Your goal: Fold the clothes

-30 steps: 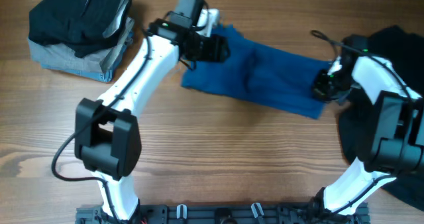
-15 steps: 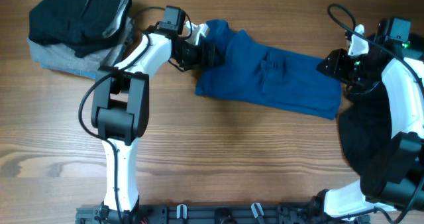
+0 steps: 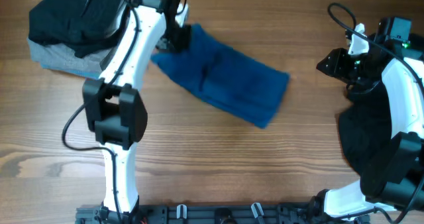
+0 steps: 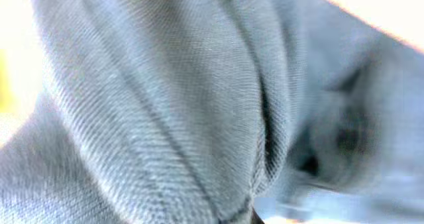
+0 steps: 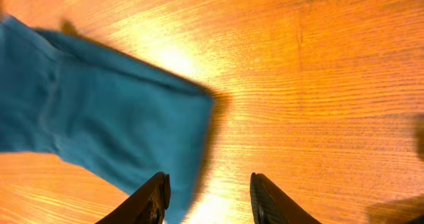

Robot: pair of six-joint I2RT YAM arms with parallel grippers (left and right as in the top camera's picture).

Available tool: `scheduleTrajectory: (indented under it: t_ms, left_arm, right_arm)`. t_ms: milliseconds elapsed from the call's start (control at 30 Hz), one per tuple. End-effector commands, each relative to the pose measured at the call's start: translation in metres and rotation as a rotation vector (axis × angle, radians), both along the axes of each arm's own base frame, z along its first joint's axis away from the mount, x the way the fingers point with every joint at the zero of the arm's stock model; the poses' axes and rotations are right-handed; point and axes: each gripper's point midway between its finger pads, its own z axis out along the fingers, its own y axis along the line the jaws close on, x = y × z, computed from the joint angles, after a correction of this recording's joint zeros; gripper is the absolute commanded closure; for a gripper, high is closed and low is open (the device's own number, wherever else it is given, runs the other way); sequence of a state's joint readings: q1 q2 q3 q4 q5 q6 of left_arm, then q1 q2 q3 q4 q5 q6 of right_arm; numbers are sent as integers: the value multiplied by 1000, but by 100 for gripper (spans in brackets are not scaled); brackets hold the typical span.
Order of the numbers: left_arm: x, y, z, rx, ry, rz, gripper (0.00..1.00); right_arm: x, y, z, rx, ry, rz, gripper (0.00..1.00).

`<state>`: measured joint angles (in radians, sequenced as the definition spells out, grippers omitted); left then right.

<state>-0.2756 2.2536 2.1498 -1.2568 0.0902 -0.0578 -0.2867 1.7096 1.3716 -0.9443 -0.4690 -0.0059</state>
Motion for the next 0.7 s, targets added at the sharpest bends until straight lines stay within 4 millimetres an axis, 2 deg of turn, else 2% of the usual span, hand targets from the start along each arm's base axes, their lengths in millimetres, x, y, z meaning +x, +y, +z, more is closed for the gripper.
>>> scheduleTrajectory:
  t_ms: [0,67,133,200,233,267,333,400,433,500,533,567,600,633,667]
  left_arm:
    - [-20,-72,42,-183,-40,-134,96]
    - [-34,-97,41,-197,-24,-190,96]
    - [-67,-139,37,-157,-11,-328,96]
    - [-107,-172,10,-47,11,-440,91]
    - [-119,-180,-4,-34,30,-469,86]
    - [-133,-187,-21,-22,52,-499,69]
    - [-149,-196,-48,-13,67,-535,22]
    - [-147,-194,-32,-15,61,-531,18]
    - [-138,-191,0,-36,24,-514,16]
    - [-121,-183,45,-74,-57,-478,13]
    - [-110,-175,64,-94,-101,-452,13]
    - [-98,-164,76,-107,-132,-419,21]
    - [-85,-150,78,-109,-145,-380,48]
    - [-71,-134,69,-102,-130,-335,83]
    - [-65,-130,61,-105,-113,-317,96]
  right_arm:
    - [5,-2,3,-21,-26,14,56]
    - [6,-2,3,-21,-27,14,56]
    - [6,-2,3,-22,-28,13,56]
    - [6,-2,3,-22,-28,13,56]
    - [6,-2,3,-22,-28,14,56]
    - [6,-2,3,-21,-27,13,56]
    - [5,-2,3,-21,-27,13,55]
    - [5,-2,3,-20,-24,14,53]
    - [4,-2,3,-19,-22,13,51]
    - [1,0,2,-10,-6,16,49]
    - [-2,3,2,1,5,19,49]
    - [-5,6,1,4,20,27,48]
    - [-7,8,0,6,29,34,48]
    - [-8,12,0,8,34,39,48]
    - [-8,12,0,8,34,41,48]
